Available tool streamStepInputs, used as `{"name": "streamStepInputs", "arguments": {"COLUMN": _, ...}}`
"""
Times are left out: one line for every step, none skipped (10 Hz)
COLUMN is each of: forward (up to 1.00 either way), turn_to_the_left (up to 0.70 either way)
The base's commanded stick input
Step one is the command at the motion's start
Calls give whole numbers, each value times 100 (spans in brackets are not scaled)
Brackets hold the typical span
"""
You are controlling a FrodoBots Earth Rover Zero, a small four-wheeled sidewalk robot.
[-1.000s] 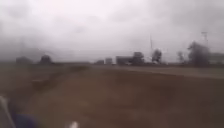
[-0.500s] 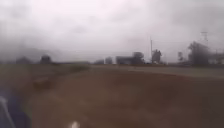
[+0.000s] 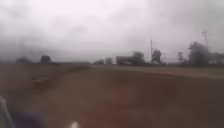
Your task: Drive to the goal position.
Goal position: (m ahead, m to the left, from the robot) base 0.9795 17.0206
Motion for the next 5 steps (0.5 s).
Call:
{"name": "streamStepInputs", "arguments": {"forward": 70, "turn_to_the_left": 35}}
{"name": "streamStepInputs", "arguments": {"forward": 70, "turn_to_the_left": 32}}
{"name": "streamStepInputs", "arguments": {"forward": 70, "turn_to_the_left": 19}}
{"name": "streamStepInputs", "arguments": {"forward": 70, "turn_to_the_left": 1}}
{"name": "streamStepInputs", "arguments": {"forward": 70, "turn_to_the_left": 0}}
